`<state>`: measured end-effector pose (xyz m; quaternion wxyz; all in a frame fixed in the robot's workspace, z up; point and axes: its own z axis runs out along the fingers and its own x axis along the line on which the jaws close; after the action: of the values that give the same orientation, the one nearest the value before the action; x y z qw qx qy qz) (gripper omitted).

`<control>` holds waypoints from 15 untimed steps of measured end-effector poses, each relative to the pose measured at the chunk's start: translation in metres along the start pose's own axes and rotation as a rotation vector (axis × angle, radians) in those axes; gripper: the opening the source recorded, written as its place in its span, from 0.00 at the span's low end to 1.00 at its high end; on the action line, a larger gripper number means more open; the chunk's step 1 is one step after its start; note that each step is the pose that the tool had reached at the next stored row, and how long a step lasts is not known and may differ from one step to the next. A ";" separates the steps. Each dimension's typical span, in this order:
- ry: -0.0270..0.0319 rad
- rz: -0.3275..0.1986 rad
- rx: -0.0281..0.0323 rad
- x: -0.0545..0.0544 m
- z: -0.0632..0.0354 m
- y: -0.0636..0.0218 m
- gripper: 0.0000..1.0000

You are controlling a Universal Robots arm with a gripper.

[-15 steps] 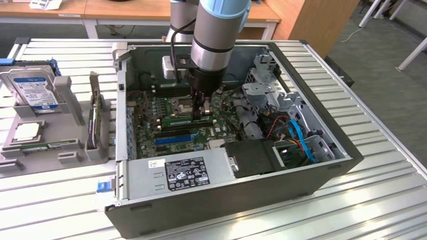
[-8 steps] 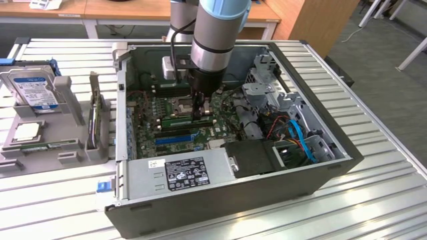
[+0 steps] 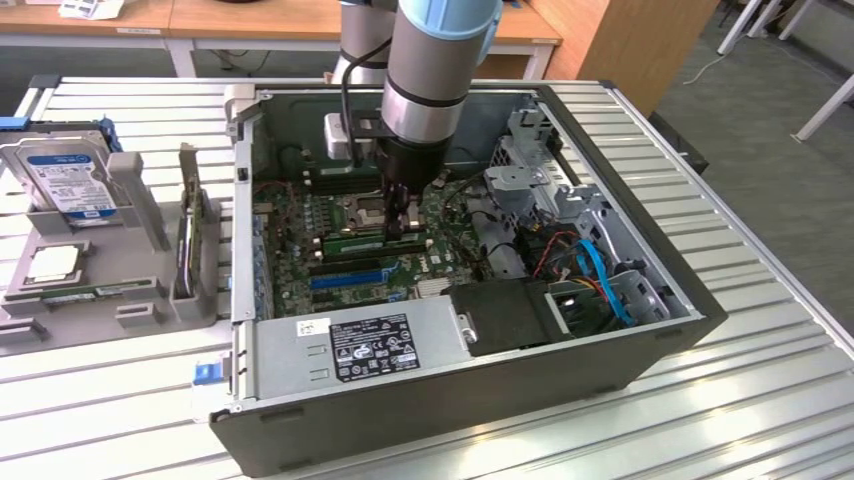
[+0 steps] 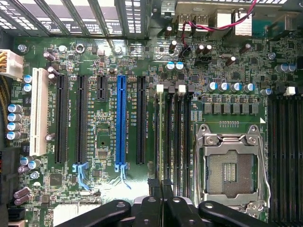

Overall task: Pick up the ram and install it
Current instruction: 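Insert the ram into the slot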

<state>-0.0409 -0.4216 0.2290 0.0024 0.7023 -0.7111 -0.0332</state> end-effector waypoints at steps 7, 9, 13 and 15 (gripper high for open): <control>0.0002 0.000 -0.0002 0.000 -0.0061 0.0002 0.12; 0.0002 0.000 -0.0002 0.000 -0.0079 0.0002 0.12; 0.0000 0.000 -0.0001 0.000 -0.0084 0.0002 0.12; 0.0002 0.000 -0.0002 0.000 -0.0085 0.0002 0.12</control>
<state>-0.0406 -0.4216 0.2375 0.0026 0.7023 -0.7111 -0.0332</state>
